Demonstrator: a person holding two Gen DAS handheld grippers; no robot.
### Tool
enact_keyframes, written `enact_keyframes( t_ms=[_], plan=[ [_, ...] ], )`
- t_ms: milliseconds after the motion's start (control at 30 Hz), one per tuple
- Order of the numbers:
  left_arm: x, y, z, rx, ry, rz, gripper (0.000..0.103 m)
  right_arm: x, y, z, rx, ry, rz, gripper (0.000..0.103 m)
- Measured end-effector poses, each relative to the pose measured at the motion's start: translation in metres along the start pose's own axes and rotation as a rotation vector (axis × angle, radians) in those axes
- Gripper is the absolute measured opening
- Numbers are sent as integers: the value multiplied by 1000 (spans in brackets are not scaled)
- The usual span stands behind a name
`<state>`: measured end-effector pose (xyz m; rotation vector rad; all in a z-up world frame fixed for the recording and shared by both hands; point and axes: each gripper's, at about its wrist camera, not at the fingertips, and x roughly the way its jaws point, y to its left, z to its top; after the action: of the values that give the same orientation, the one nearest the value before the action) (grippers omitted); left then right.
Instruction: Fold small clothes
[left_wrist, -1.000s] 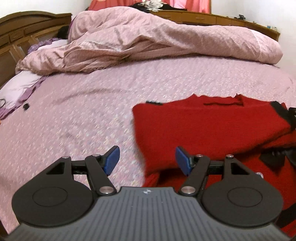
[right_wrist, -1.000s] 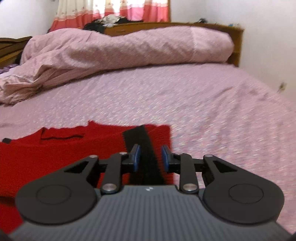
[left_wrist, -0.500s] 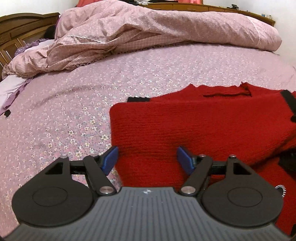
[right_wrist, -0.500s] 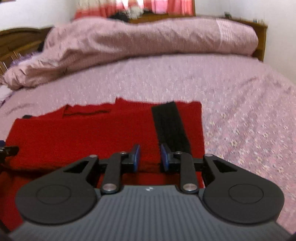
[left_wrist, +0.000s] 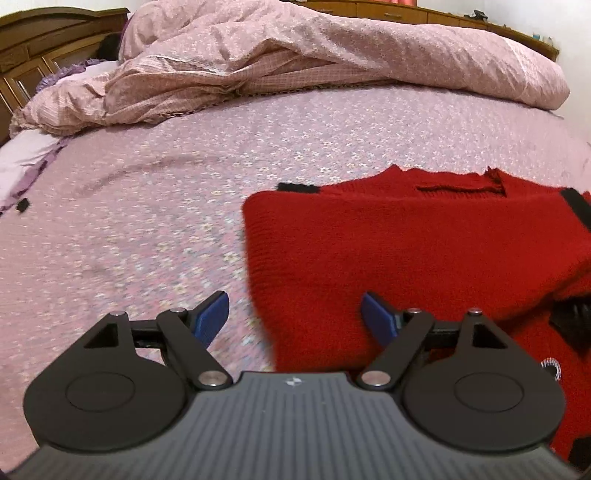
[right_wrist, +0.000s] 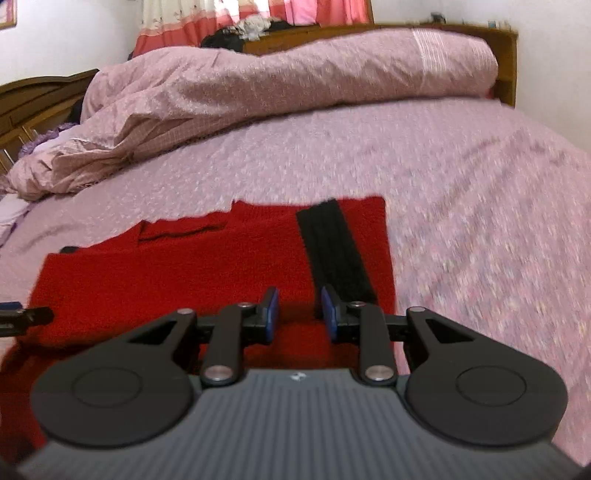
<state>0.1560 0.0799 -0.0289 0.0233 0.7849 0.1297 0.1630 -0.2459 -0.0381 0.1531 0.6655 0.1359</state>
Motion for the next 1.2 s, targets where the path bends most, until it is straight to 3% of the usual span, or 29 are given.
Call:
enact_keyframes(
  t_ms=[33,67,367,767,1033,1200],
  plan=[
    [-8,3,-2,4,-4,-2,83,-6,-3,-3,16,19,6,49],
    [-14,5,-5,4,-10,-5,83,-13,-5,-7,25,20,15,50],
    [-63,34,-41,-30,30,-18,83,-72,-21,-38,12,47,3,51],
    [-106,54,-101,-84,129,-38,83,-113,-35,-68,46,93,-26,51],
    [-123,60,-128,-147,193,-188,83,-133,-48,-88,81,147,-14,51],
    [-129,55,-138,-149,206,-243,83,-139,-55,-98,93,181,12,51]
  ],
)
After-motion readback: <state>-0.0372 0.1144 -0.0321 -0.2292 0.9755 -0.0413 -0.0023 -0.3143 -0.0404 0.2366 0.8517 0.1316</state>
